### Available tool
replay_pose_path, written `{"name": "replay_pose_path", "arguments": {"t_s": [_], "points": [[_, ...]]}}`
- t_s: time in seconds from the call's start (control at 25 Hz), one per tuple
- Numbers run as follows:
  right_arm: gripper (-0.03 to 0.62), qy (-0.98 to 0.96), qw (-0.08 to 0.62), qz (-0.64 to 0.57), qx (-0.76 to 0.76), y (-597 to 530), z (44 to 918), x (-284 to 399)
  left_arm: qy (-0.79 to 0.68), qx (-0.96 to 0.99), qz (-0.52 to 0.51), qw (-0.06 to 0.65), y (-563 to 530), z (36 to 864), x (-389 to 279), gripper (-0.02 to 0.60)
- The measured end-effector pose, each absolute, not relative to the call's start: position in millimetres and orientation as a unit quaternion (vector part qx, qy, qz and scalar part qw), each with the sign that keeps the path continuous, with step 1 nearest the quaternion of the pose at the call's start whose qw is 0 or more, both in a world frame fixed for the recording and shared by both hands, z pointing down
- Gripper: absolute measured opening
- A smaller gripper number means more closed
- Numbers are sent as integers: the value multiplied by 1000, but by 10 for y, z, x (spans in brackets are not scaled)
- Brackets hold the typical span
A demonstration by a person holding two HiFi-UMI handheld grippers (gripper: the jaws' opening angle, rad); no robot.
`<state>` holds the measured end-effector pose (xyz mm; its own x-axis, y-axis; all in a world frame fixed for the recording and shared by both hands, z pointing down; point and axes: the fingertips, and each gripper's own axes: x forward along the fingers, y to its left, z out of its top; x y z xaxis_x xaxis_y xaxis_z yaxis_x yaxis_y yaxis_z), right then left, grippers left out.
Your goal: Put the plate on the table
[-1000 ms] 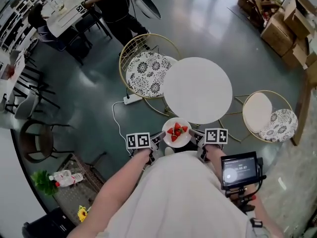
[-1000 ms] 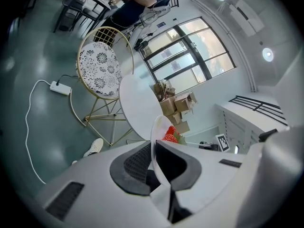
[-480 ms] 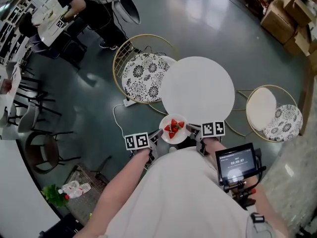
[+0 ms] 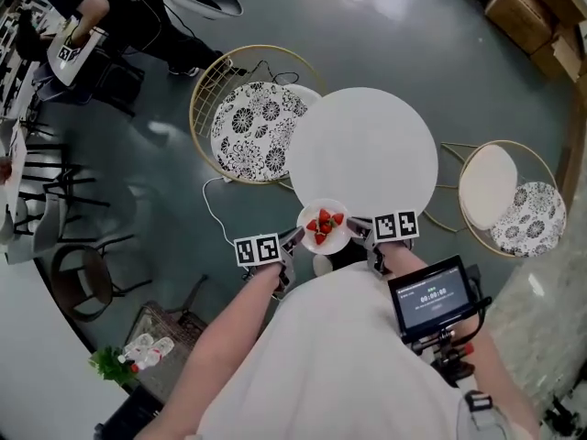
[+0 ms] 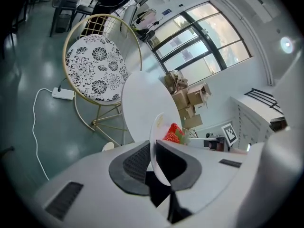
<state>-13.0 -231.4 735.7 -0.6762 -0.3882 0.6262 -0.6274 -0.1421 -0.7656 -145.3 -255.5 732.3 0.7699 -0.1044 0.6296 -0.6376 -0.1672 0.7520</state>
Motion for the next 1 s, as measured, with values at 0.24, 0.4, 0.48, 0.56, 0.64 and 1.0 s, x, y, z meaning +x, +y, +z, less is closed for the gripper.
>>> {"name": "replay_pose_path", "arguments": {"t_s": [0.24,0.4,0.48,0.56,0.64,1.0], "points": [[31,-645,104,652,385,-2479,7536,56,-247,717,244,605,-2695,7525,-1268,20],[30,-641,118,656,381,-2536,7658,130,-241,709,265,607,-2757,7664,-1187,20],[31,-639,124,658,379,-2567,7732,146,-241,703,271,612,-2786,7732,-1172,20],[31,-638,130,660,374,-2596,7793,142,-241,697,278,615,-2815,7788,-1174,20],[30,-640,140,660,369,-2616,7853,138,-241,694,288,615,-2839,7833,-1173,20],[31,-657,177,639,358,-2939,8015,252,-237,697,318,597,-3134,8002,-1059,20]]}}
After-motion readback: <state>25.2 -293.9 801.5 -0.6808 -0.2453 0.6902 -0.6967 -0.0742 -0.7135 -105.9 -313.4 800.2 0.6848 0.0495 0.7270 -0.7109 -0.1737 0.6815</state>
